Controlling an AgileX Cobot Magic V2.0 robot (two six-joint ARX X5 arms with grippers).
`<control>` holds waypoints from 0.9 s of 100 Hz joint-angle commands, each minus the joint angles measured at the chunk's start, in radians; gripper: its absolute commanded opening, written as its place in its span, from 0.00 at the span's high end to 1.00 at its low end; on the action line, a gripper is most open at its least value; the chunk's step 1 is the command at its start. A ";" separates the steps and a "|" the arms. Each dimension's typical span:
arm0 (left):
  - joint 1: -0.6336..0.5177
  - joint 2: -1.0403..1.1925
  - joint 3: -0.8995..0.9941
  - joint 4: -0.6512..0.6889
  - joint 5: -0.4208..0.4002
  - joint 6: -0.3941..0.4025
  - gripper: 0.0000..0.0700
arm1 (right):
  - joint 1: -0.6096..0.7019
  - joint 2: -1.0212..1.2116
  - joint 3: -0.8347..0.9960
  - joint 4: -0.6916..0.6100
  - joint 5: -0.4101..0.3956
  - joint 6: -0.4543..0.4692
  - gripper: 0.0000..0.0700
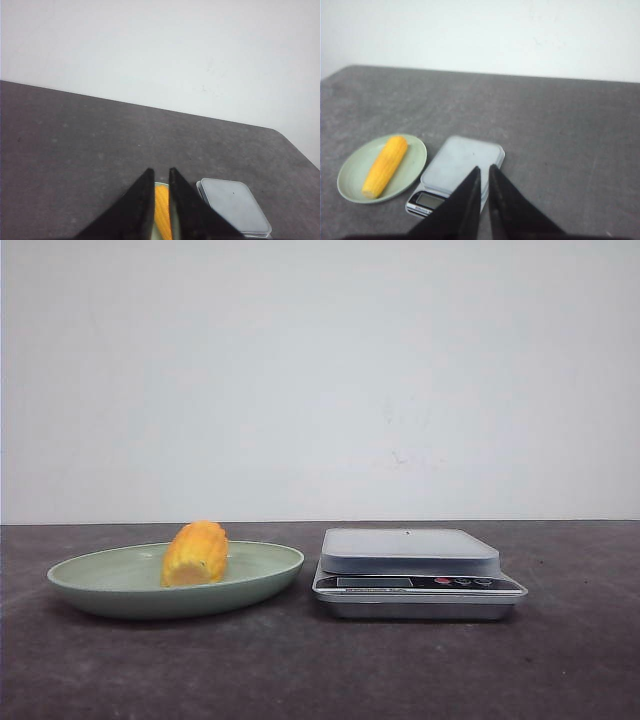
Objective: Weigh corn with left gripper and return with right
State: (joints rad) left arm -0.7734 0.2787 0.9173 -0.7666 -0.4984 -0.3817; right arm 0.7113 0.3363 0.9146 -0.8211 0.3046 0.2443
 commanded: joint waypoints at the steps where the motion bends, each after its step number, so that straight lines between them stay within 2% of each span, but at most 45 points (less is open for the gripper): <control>1: -0.006 0.001 0.011 0.004 -0.002 0.014 0.97 | 0.006 0.001 0.009 0.014 0.009 0.010 0.98; 44: -0.005 0.000 0.011 0.002 -0.002 0.015 0.97 | 0.006 0.001 0.009 0.014 0.010 0.010 0.98; 53: 0.026 -0.021 0.011 0.004 0.004 0.014 0.97 | 0.006 0.001 0.009 0.013 0.010 0.010 0.98; 67: 0.198 -0.027 0.001 0.004 0.004 0.015 0.97 | 0.006 0.001 0.009 0.014 0.010 0.010 0.98; 75: 0.340 -0.032 -0.015 0.004 0.002 0.087 0.97 | 0.006 0.001 0.009 0.014 0.010 0.010 0.98; 90: 0.561 -0.090 -0.095 0.054 0.019 0.108 0.97 | 0.006 0.001 0.009 0.014 0.011 0.010 0.98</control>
State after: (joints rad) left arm -0.2703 0.2157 0.8421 -0.7437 -0.4915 -0.3088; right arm 0.7113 0.3363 0.9146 -0.8207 0.3138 0.2443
